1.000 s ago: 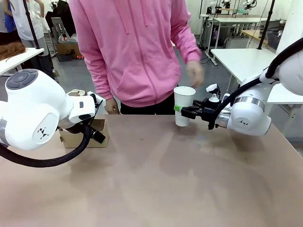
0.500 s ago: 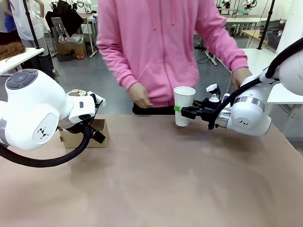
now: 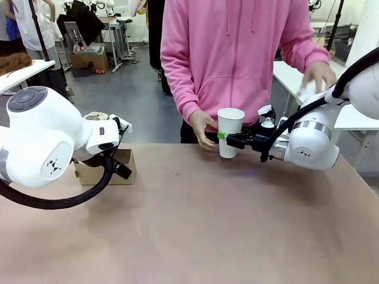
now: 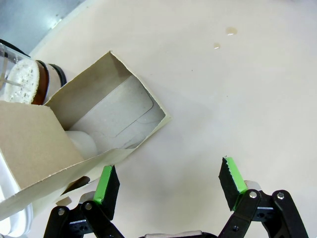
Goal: Pour a drink into a cup and package it in a carrier.
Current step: When a person places the Paper Cup Lid on the 600 ml Paper Cup , lift the 600 ml Paper Cup.
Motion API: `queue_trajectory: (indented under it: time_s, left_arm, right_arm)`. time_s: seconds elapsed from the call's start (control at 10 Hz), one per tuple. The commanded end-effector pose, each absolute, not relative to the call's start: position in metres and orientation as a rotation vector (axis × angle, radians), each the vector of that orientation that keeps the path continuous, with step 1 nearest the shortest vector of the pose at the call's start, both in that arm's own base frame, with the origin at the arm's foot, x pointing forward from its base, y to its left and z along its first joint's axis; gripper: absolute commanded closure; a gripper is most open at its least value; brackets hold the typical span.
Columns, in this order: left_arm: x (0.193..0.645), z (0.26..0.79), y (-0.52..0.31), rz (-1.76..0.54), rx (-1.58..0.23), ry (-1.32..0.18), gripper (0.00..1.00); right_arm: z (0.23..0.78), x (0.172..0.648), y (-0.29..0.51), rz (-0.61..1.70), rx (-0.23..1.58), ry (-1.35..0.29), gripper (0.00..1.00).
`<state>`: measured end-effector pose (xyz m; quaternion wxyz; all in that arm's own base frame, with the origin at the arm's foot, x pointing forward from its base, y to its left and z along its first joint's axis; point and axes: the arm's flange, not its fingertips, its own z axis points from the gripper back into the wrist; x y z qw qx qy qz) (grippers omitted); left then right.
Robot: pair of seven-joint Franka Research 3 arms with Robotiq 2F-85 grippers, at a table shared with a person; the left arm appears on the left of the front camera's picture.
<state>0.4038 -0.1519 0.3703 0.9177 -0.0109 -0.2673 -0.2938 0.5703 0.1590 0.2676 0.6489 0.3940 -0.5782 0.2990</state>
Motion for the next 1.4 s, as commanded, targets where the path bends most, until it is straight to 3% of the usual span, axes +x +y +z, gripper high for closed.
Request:
queue_trajectory:
  time_s: [0.0,1.3]
  left_arm:
    - [0.4035,0.3706,-0.1516,-0.604,-0.025,-0.55,0.0]
    - [0.4035,0.3706,-0.1516,-0.604,-0.025,-0.55,0.0]
  right_arm:
    - [0.2697,0.5705,0.1614,0.676,0.898,-1.319,0.2]
    - [0.2697,0.5705,0.1614,0.676,0.898,-1.319,0.2]
